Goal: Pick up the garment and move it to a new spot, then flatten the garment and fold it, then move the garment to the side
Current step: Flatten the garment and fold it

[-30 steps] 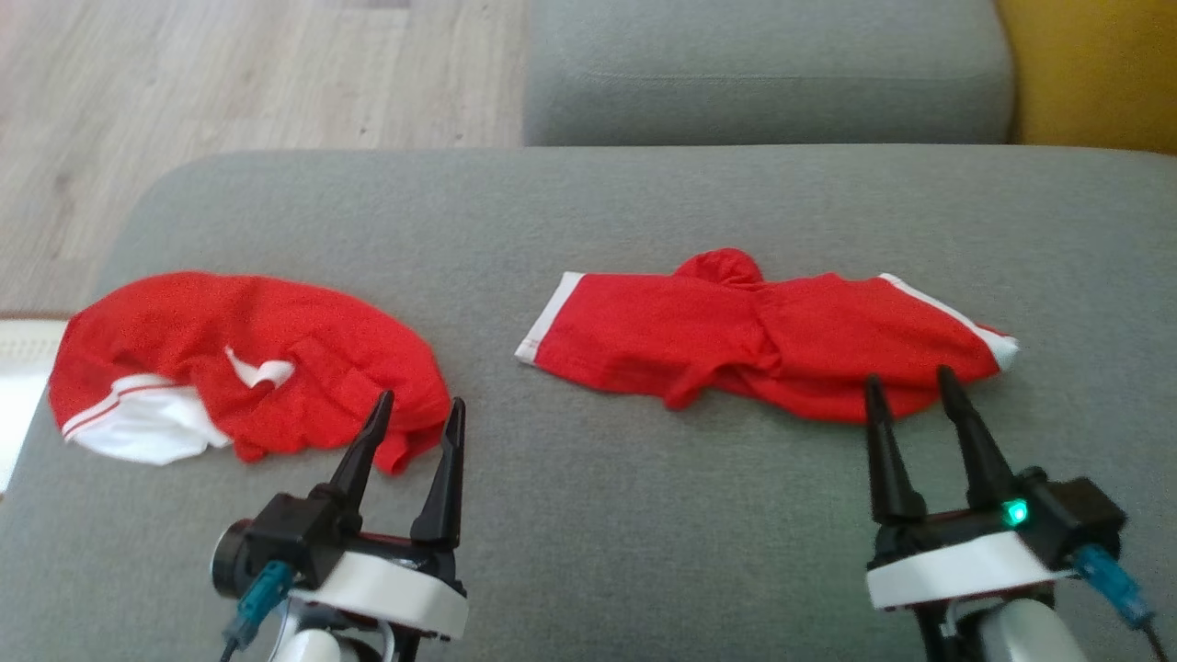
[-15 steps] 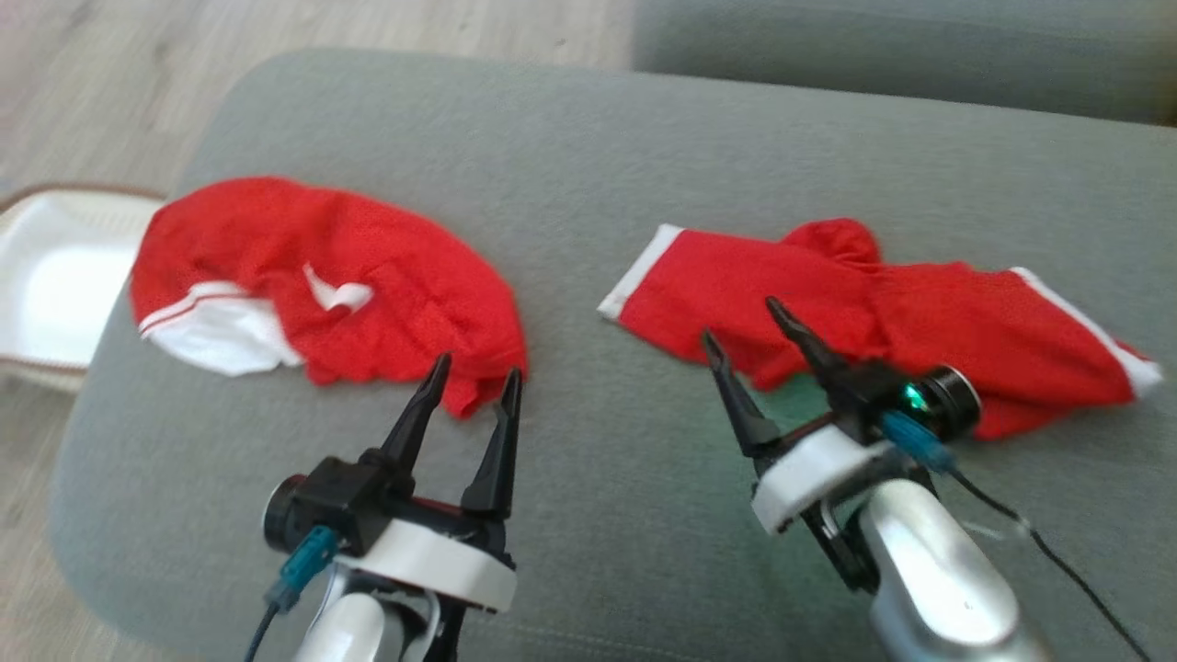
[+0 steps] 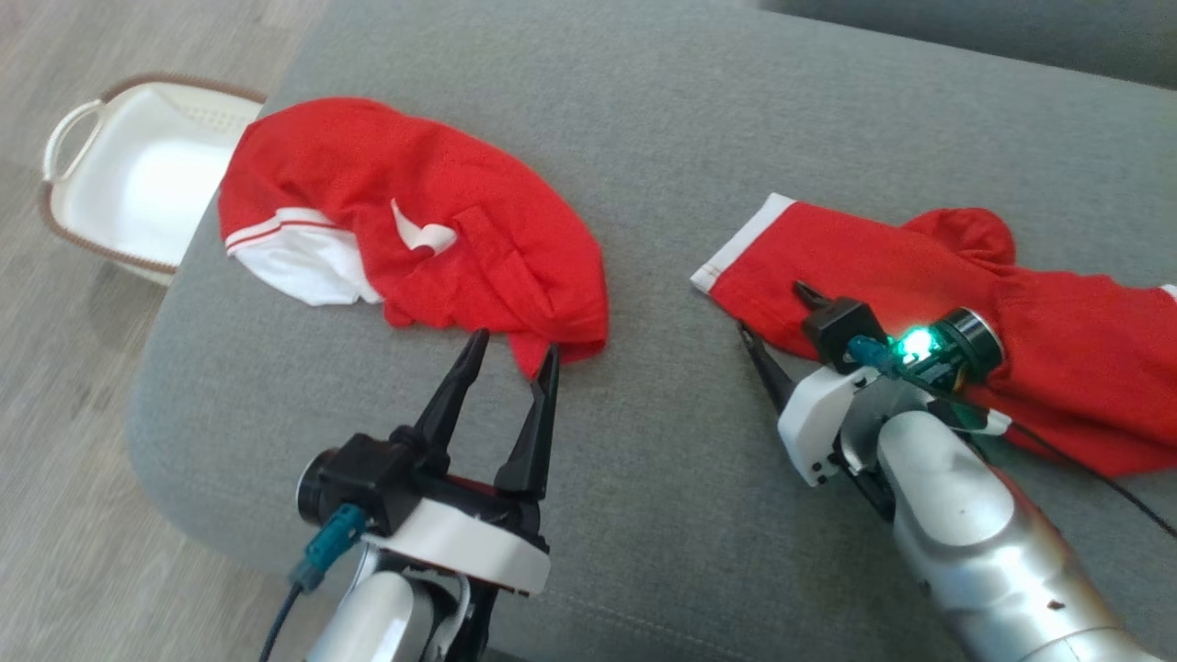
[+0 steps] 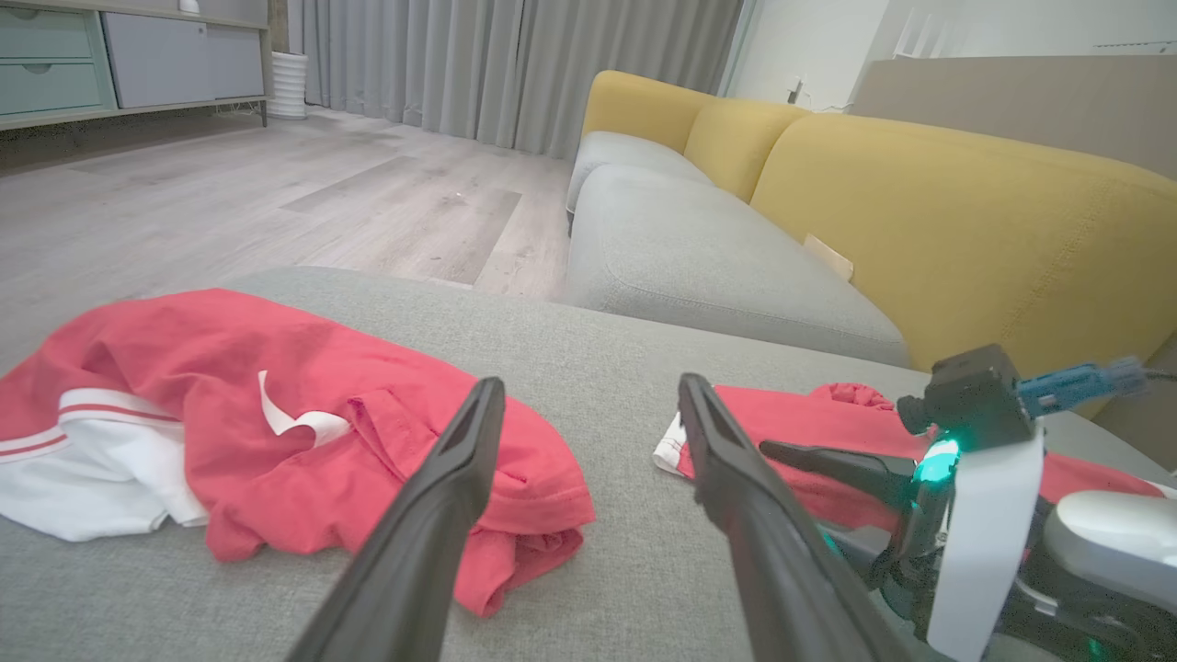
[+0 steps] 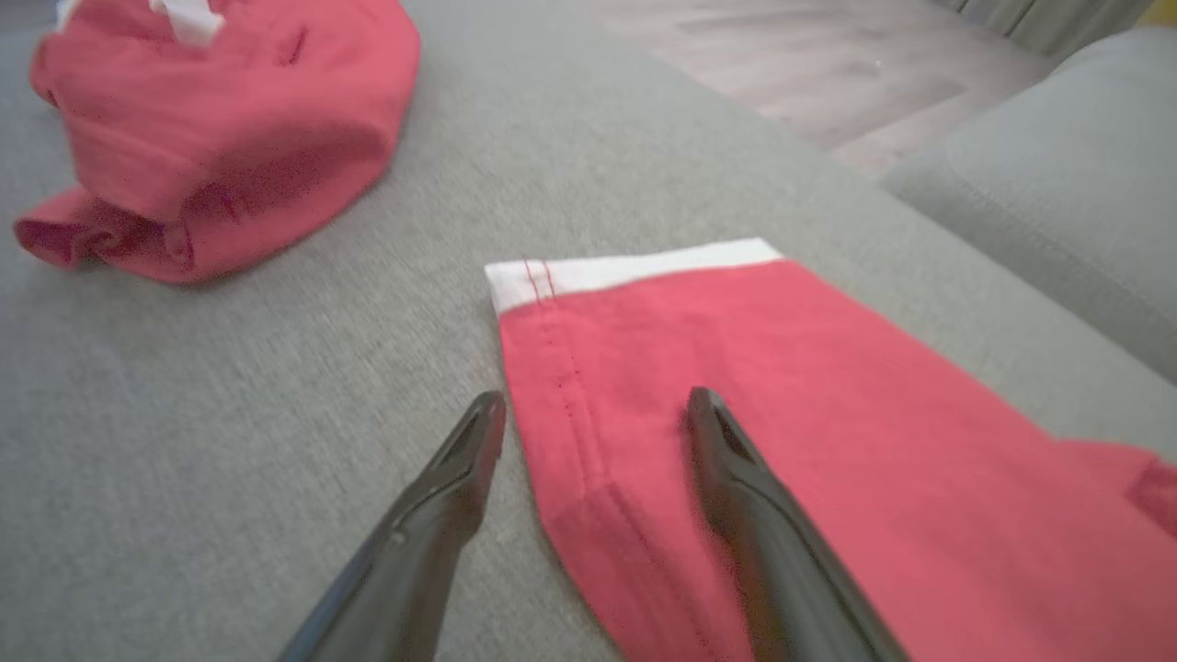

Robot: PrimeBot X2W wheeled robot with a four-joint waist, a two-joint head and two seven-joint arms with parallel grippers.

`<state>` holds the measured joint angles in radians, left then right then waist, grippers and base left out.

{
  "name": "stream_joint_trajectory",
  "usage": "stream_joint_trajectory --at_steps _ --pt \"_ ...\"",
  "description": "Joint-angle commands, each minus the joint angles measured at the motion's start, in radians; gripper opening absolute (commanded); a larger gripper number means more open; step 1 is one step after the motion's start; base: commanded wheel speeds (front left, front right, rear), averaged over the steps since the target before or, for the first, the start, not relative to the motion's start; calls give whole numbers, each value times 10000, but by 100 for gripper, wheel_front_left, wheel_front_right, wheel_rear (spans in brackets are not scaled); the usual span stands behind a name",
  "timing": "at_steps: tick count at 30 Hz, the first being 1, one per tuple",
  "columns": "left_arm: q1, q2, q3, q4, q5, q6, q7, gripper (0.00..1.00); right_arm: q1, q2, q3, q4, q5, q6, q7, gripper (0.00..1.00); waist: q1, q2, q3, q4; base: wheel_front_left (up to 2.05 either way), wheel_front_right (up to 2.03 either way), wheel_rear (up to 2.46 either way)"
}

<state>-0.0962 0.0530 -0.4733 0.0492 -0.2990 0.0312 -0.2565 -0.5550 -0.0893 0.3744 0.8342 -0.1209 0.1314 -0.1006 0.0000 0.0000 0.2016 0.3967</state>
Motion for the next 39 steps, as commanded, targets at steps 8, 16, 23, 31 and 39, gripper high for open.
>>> stream_joint_trajectory --at_steps 8,16,23,31,39 --pt "-621 -28 237 -418 -197 199 -53 100 -710 123 -71 1375 -284 -7 459 96 0 0 276 183 0 0 0" --pt "-651 -28 295 -277 -179 207 -53 100 -1256 335 -200 1568 162 -7 -402 0 0 0 -20 -234 0 0 0" --pt "-470 -28 451 -98 -136 102 -53 100 -2075 386 1301 -92 2733 -7 -1040 0 0 0 -775 -755 0 0 0" --pt "-32 -28 740 -85 -57 23 -53 100 -3953 388 1555 -2826 5646 -7 -624 0 0 0 -1502 -1538 0 0 0" --pt "122 -28 915 -238 17 -46 -53 100 -3614 -649 -1328 -2938 5138 -7 786 0 0 0 -1399 -1993 0 0 0"
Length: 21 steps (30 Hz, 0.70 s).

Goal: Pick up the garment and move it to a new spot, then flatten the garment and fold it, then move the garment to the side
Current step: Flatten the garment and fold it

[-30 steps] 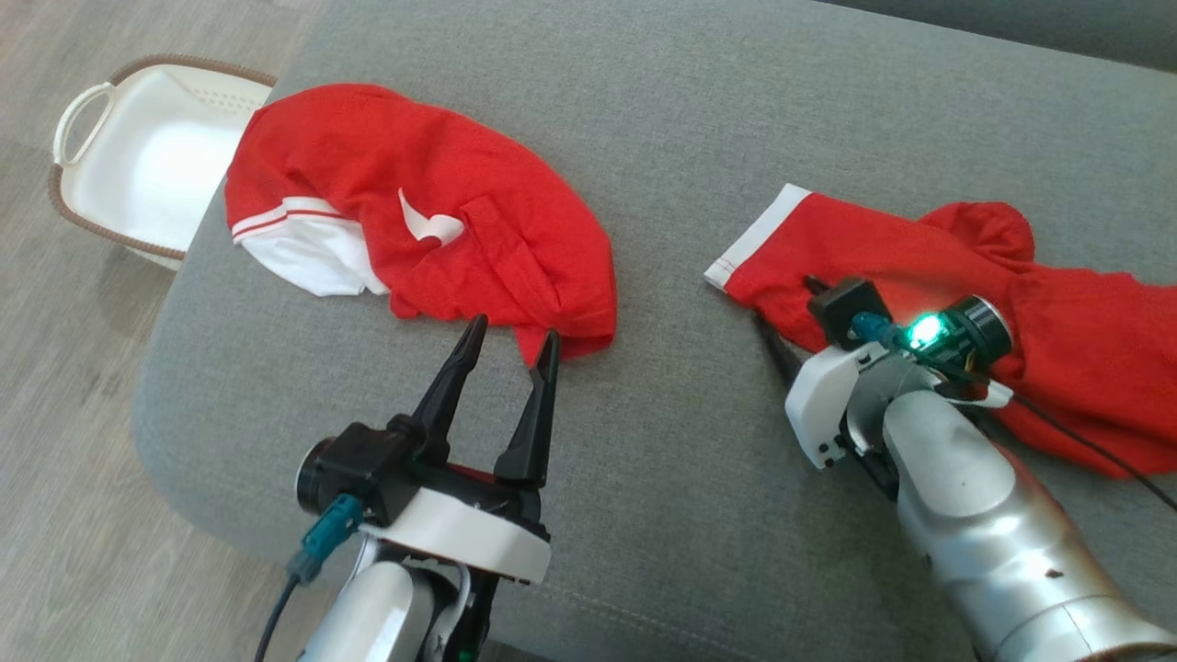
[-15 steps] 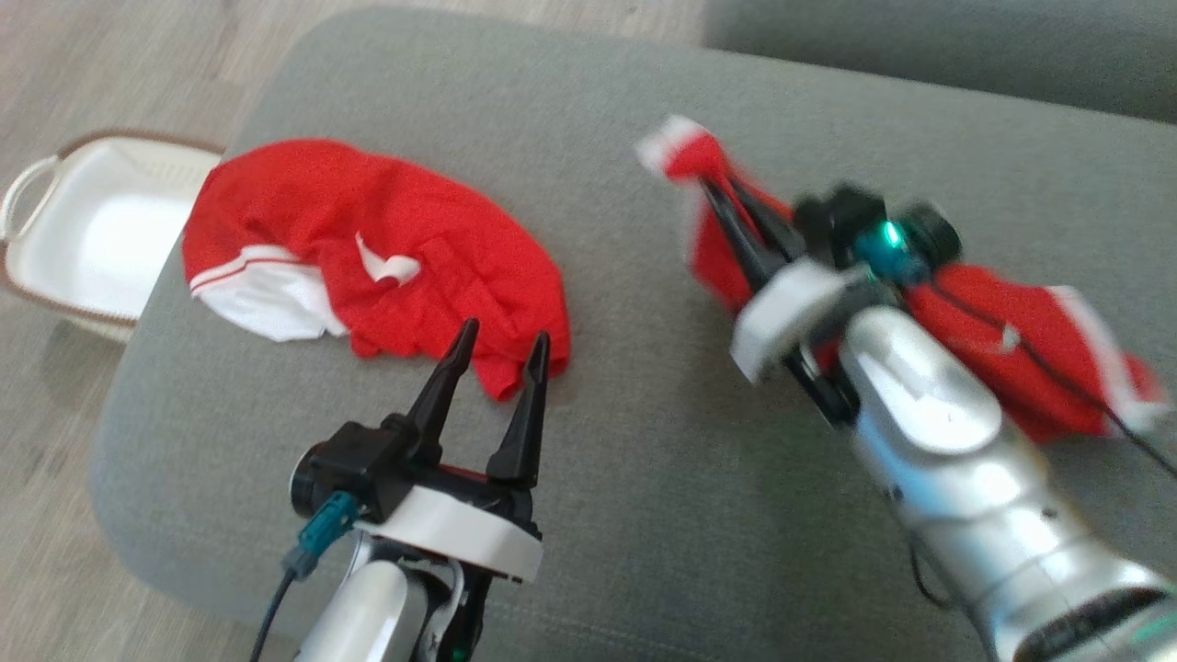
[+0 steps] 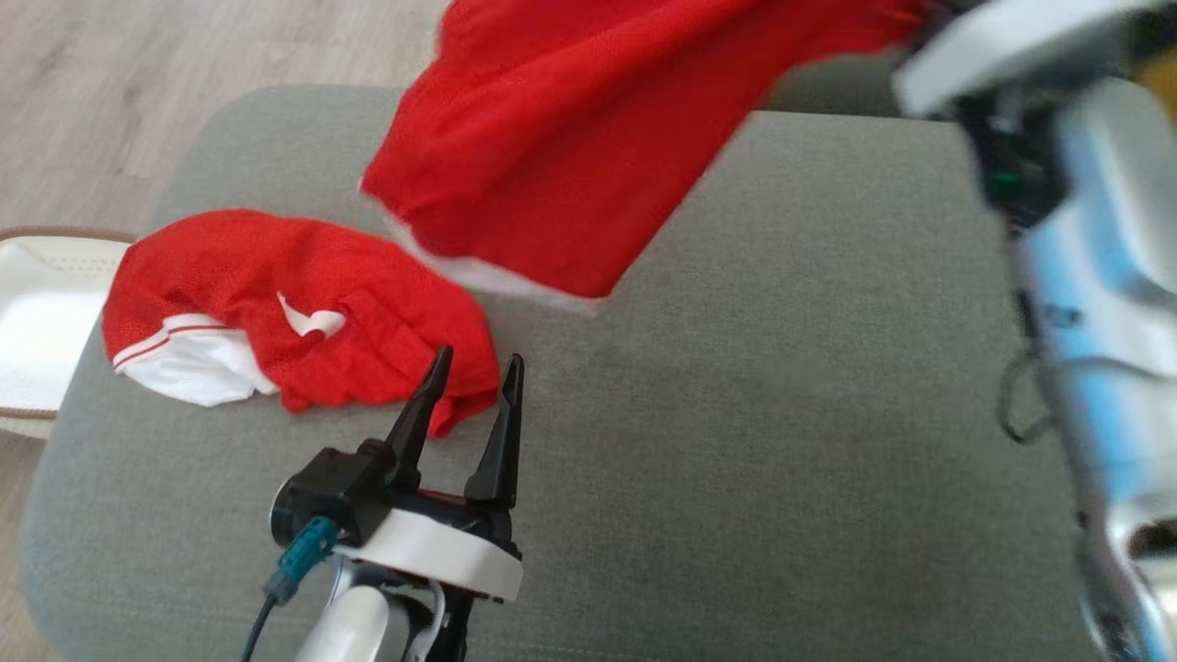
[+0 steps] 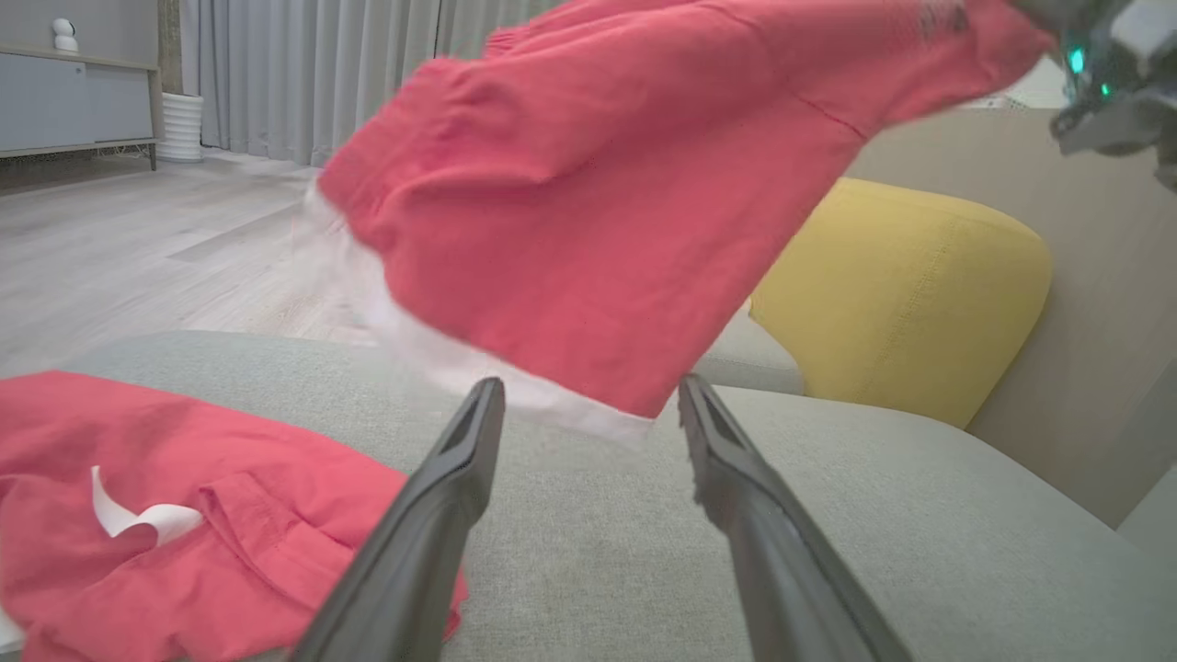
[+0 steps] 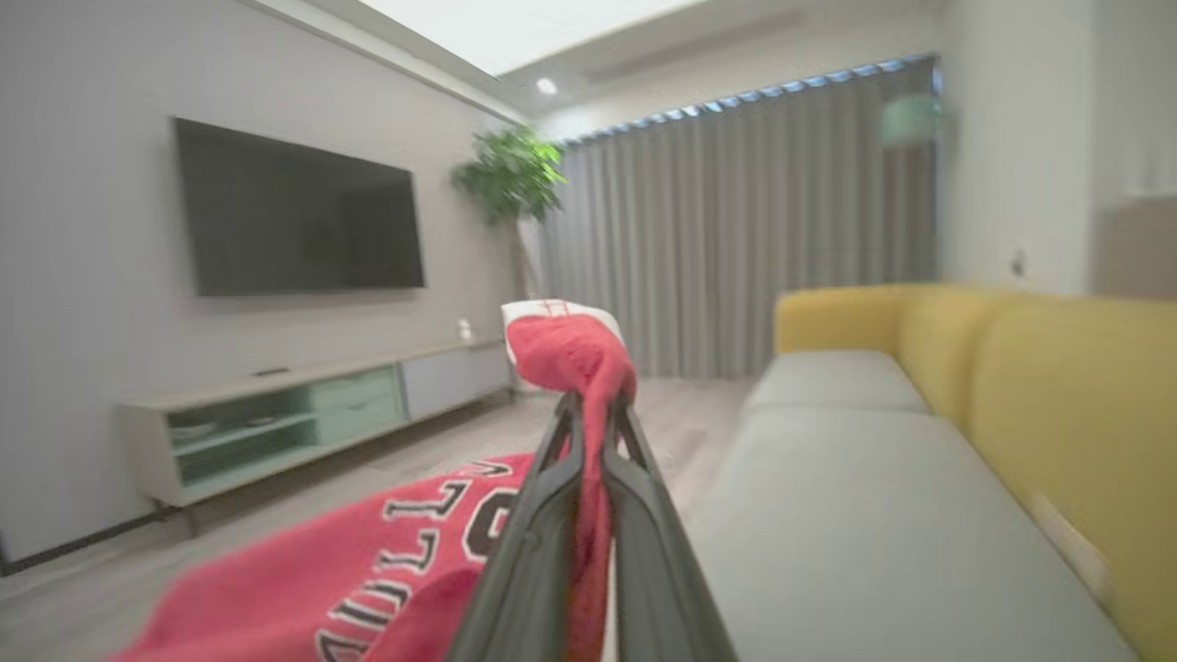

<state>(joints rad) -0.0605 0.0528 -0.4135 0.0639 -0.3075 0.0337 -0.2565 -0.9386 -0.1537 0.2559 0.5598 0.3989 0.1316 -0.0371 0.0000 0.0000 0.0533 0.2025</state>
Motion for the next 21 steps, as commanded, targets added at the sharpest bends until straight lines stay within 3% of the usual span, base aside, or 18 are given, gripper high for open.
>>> stream_joint_trajectory --at_steps 1,6,11,12,13,17,21 --pt "-252 -26 313 -398 105 -84 -53 100 482 -201 -455 -123 -165 -9 329 0 0 0 145 -76 0 0 0" --pt "-343 -26 315 -422 140 -121 -53 100 1560 -962 -1502 381 -741 -9 743 0 0 0 423 -155 0 0 0" --pt "-528 -26 271 -373 210 -196 -53 100 2247 -1594 -2753 1655 -1586 -9 503 0 0 0 725 -159 0 0 0" --pt "-572 -26 253 -363 210 -204 -53 100 2247 -1715 -2917 1902 -1901 -9 328 70 0 0 764 -146 0 0 0" --pt "-612 -26 240 -357 209 -207 -53 100 2208 -1766 -3089 2118 -2162 -9 137 100 0 0 804 -140 0 0 0" --pt "-692 -26 229 -318 216 -189 -53 100 1939 -1594 -3621 2670 -2716 -9 -547 100 0 0 840 -155 0 0 0" --pt "-667 -26 266 -238 224 -168 -53 100 1764 -1276 -3534 2773 -3053 -9 -1065 100 0 0 723 -275 0 0 0"
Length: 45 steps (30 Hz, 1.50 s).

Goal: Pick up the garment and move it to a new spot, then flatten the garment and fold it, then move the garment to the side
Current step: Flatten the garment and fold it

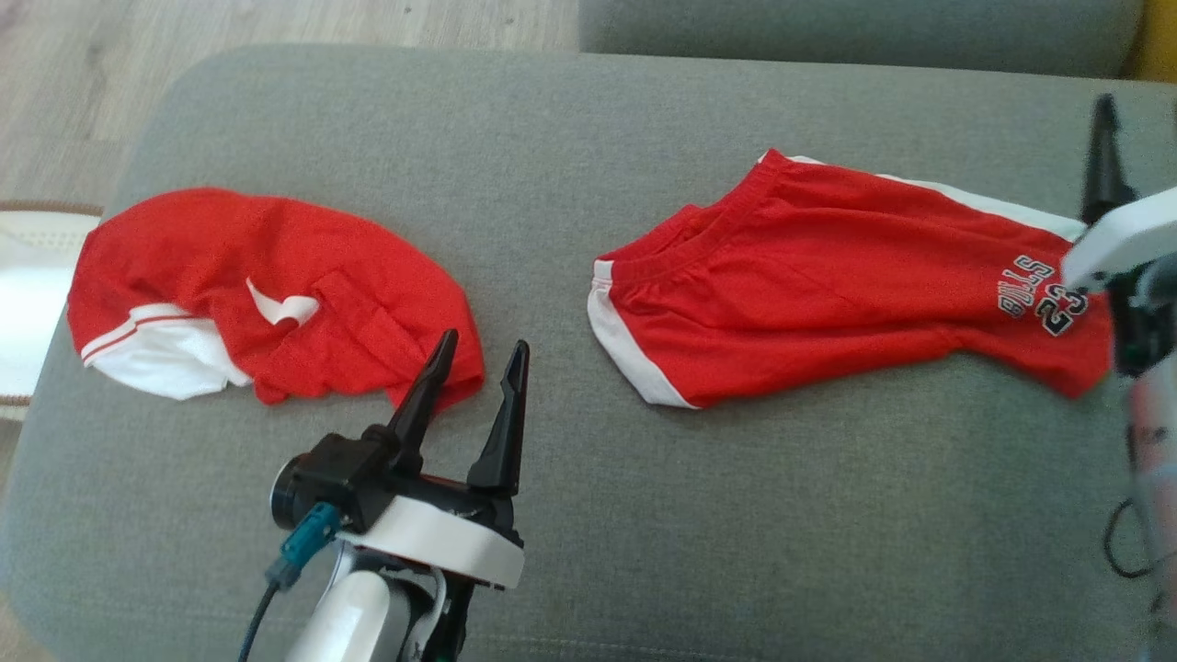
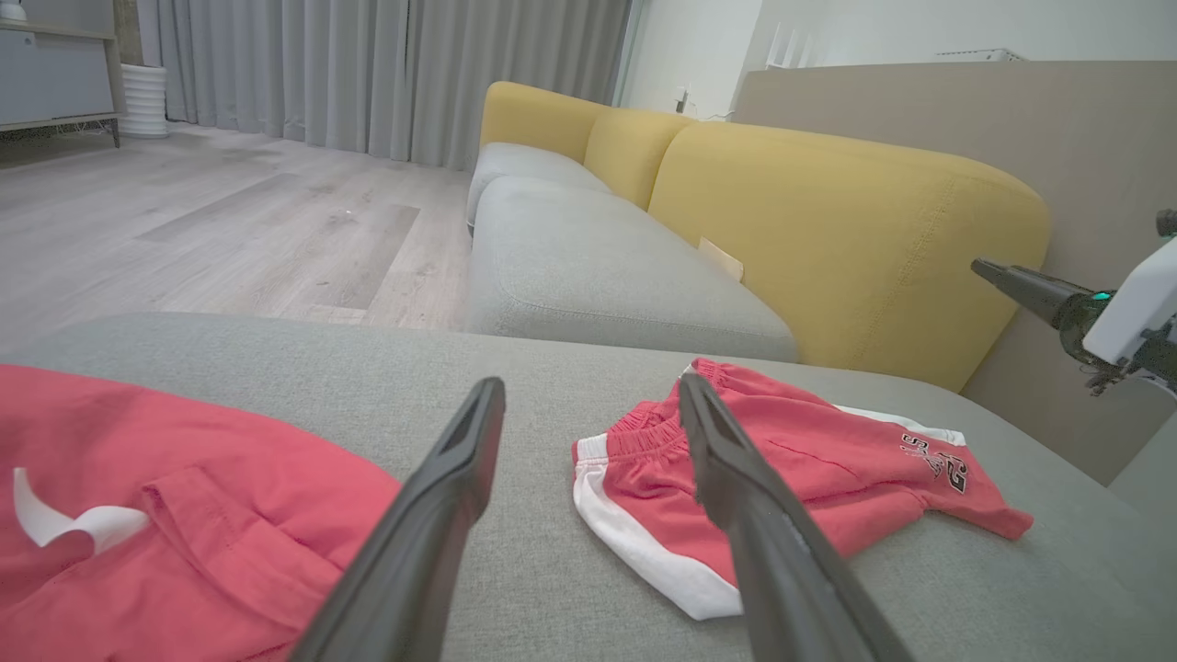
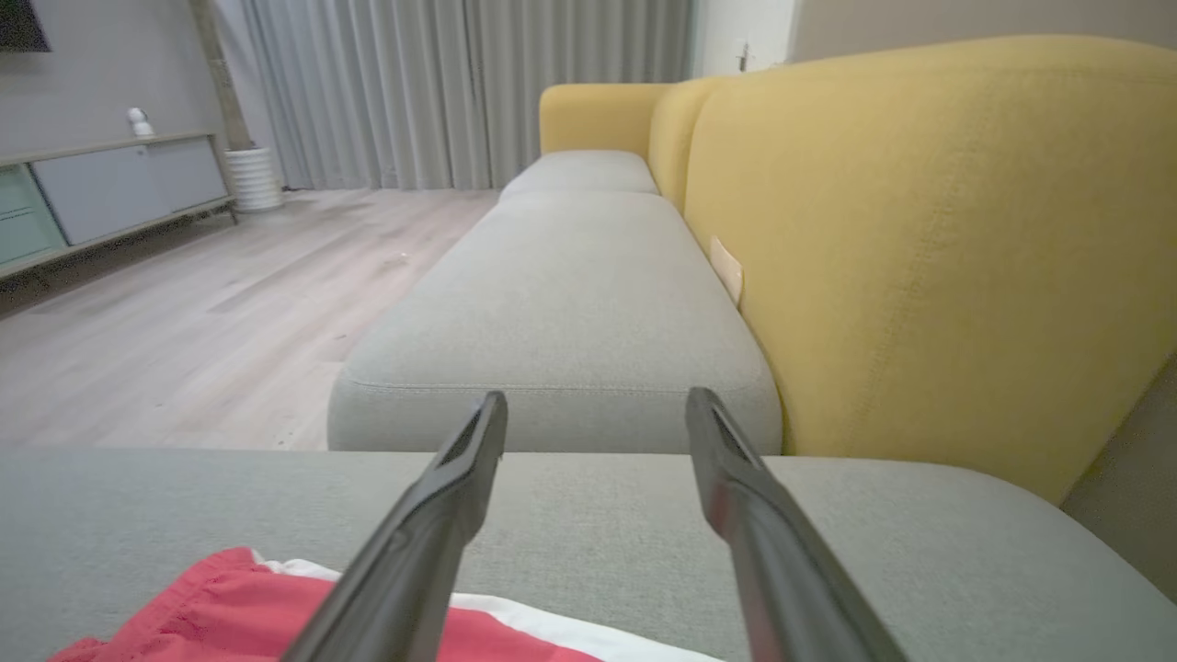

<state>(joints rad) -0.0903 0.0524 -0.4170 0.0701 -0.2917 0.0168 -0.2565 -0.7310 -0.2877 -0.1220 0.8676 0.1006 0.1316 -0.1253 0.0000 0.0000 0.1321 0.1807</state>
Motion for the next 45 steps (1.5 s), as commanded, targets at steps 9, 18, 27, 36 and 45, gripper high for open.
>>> stream_joint_trajectory --at_steps 9,18,27,36,45 --pt "-218 -22 351 -366 -63 84 -53 100 791 945 1441 -2154 766 -9 -1183 100 0 0 -621 -598 0 0 0" --pt "-9 -22 465 -500 -135 132 -53 100 4024 2008 1933 -5608 1378 -9 -1346 100 0 0 -1007 -1219 0 0 0" --pt "185 -22 536 -475 -52 44 -53 100 6844 2368 2396 -7120 1498 -9 -1362 100 0 0 -1252 -1454 0 0 0" --pt "218 -22 672 -271 68 -40 -53 100 7103 2373 2540 -7456 1674 -9 -1363 100 0 0 -1178 -1616 0 0 0" --pt "-190 -22 605 161 413 -74 -53 100 6914 2374 2550 -7580 1643 -9 -1364 100 0 0 -713 -1881 0 0 0"
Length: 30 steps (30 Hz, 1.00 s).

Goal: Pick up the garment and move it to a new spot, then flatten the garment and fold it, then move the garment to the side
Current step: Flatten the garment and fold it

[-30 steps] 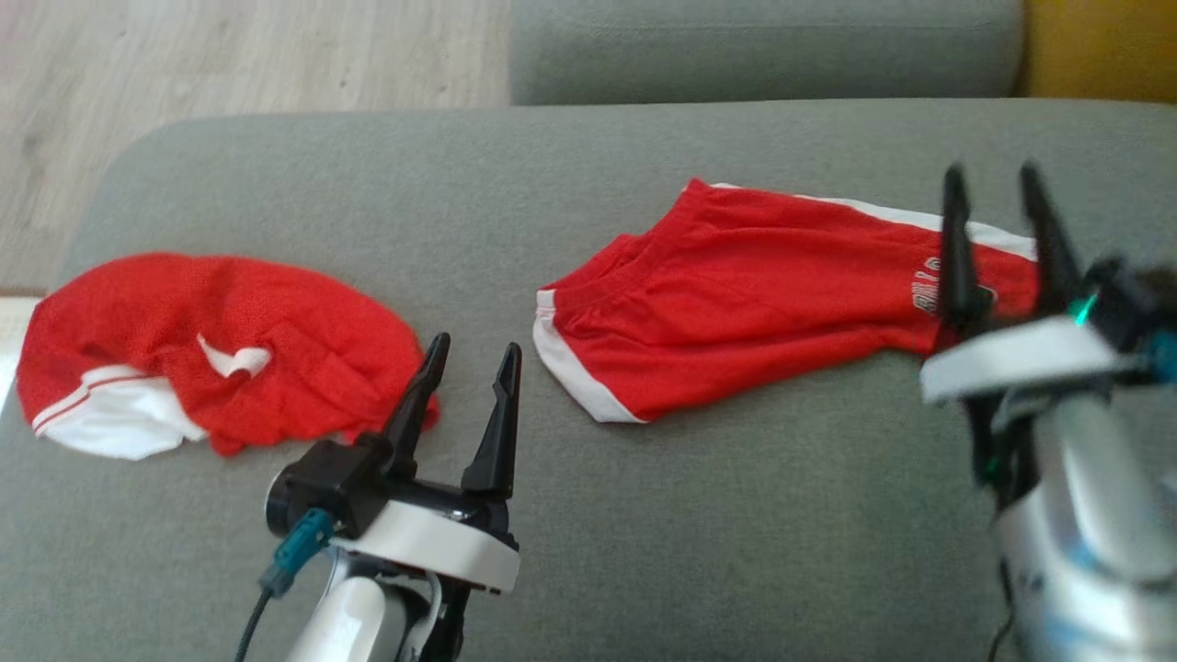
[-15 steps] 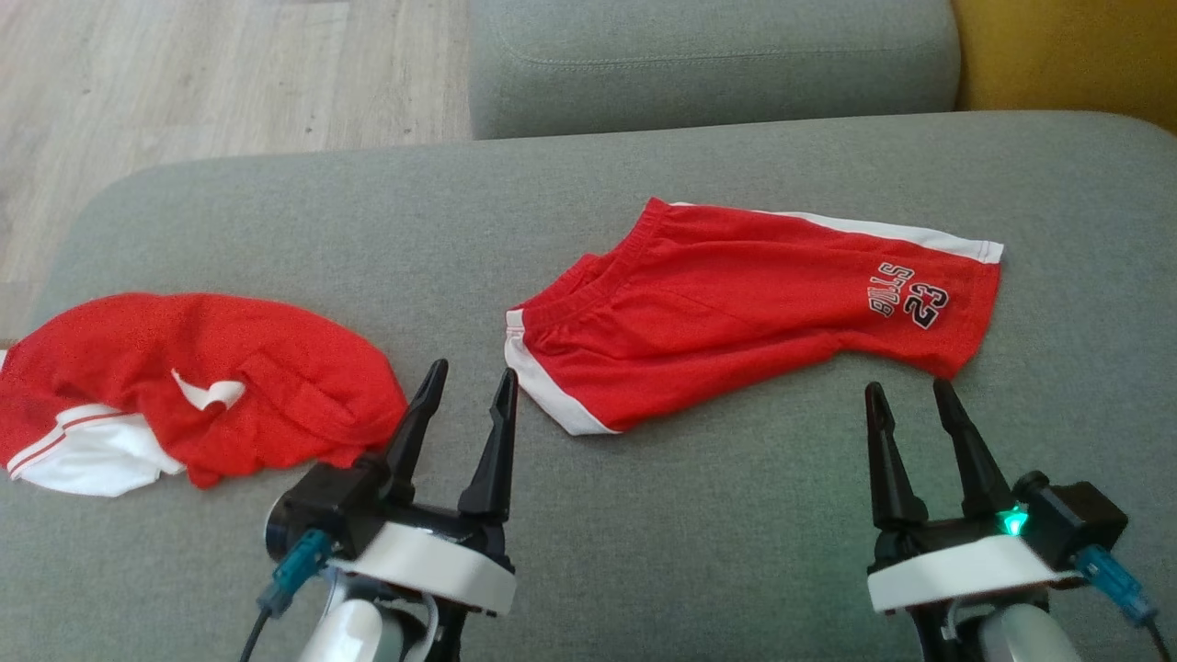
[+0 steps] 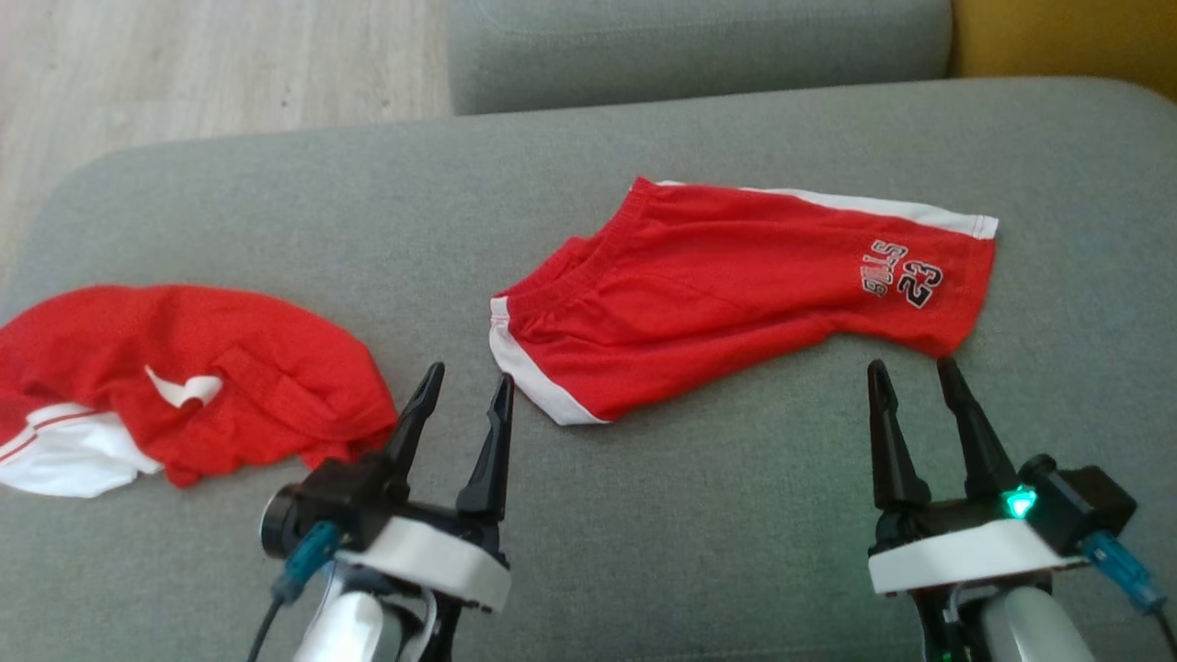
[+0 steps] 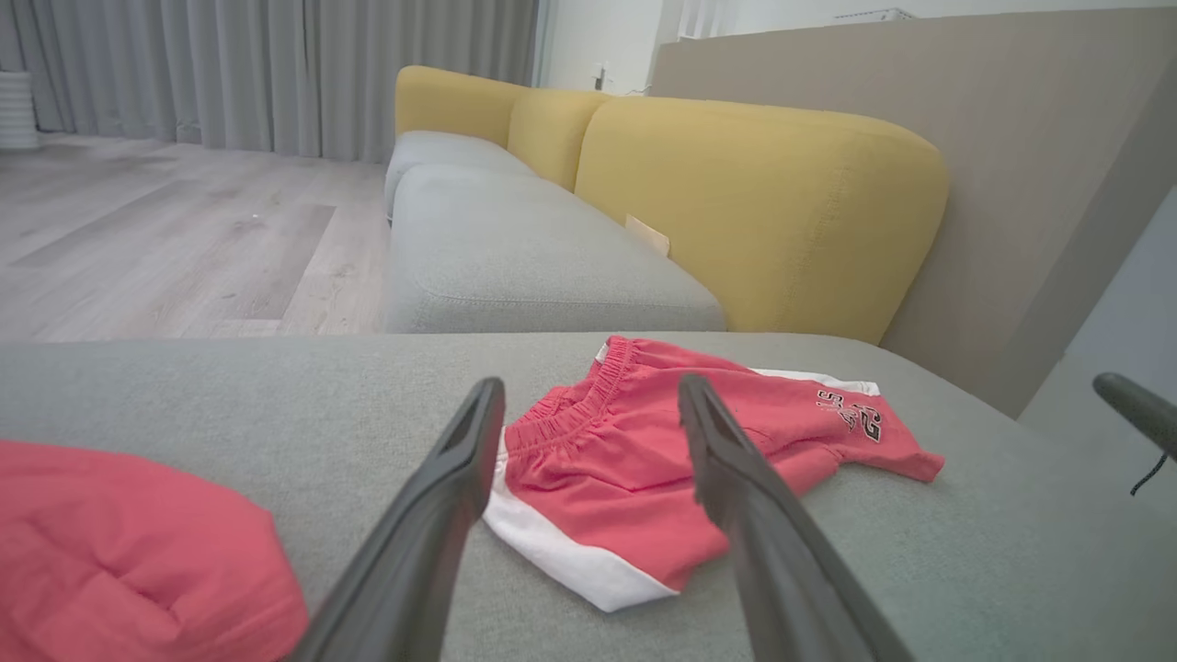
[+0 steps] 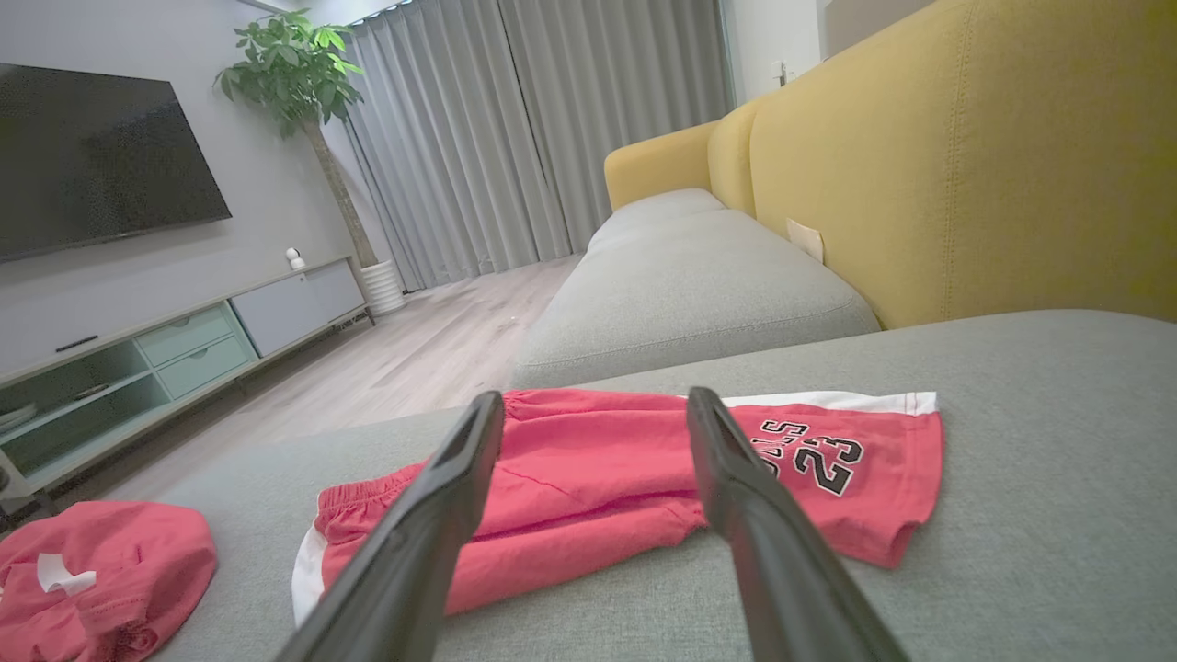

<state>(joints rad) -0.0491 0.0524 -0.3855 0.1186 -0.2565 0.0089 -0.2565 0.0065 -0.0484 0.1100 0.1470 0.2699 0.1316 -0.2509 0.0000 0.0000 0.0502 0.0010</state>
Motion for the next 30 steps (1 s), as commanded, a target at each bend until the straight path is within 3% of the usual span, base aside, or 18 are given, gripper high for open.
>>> stream_joint_trajectory --at_steps 1,9,18,30 --pt "-743 -22 260 -146 184 3 -53 100 -498 -19 229 -386 -50 -9 -108 100 0 0 202 -143 0 0 0" --pt "-2926 -20 -184 3018 1156 5 189 100 -795 -19 382 -401 -123 -9 -108 100 0 0 990 -715 0 0 0" --pt "-5475 110 -89 6389 1513 542 1029 100 -1201 -19 711 -400 64 -9 -108 100 0 0 1642 -1386 0 0 0" --pt "-6596 201 -316 8640 1653 627 1401 100 -1340 -18 689 -317 220 -9 -108 100 0 0 1725 -1544 0 0 0"
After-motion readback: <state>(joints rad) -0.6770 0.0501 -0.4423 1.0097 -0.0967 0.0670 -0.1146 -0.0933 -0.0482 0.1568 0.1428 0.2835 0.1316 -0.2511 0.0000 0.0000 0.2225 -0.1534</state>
